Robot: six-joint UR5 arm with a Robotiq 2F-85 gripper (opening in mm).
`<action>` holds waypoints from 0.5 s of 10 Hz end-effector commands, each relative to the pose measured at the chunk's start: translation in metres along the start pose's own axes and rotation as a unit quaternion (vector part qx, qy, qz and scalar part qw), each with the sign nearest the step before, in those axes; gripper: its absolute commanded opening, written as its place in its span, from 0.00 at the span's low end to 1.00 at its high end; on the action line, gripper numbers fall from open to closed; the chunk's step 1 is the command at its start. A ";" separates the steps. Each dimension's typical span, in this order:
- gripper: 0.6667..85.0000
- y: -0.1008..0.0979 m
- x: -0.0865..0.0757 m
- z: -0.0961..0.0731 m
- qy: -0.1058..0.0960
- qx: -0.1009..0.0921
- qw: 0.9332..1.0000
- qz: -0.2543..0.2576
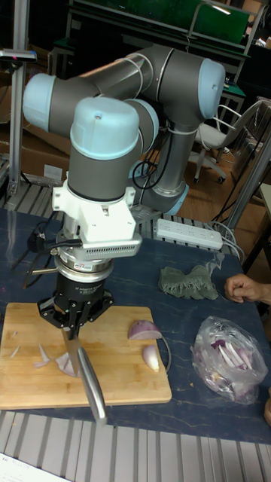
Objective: Chop the onions
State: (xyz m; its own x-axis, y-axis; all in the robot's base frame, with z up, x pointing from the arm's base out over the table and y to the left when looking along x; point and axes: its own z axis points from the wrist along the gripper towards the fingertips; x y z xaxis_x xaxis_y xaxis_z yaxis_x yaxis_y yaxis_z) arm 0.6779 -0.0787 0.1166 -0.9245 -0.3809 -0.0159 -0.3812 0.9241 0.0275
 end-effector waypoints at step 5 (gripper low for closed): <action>0.00 0.012 -0.012 0.000 -0.005 -0.016 0.982 0.189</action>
State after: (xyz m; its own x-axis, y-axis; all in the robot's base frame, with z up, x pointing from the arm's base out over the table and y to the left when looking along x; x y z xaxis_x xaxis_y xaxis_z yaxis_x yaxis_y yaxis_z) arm 0.6800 -0.0698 0.1187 -0.9883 -0.1526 -0.0064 -0.1528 0.9875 0.0389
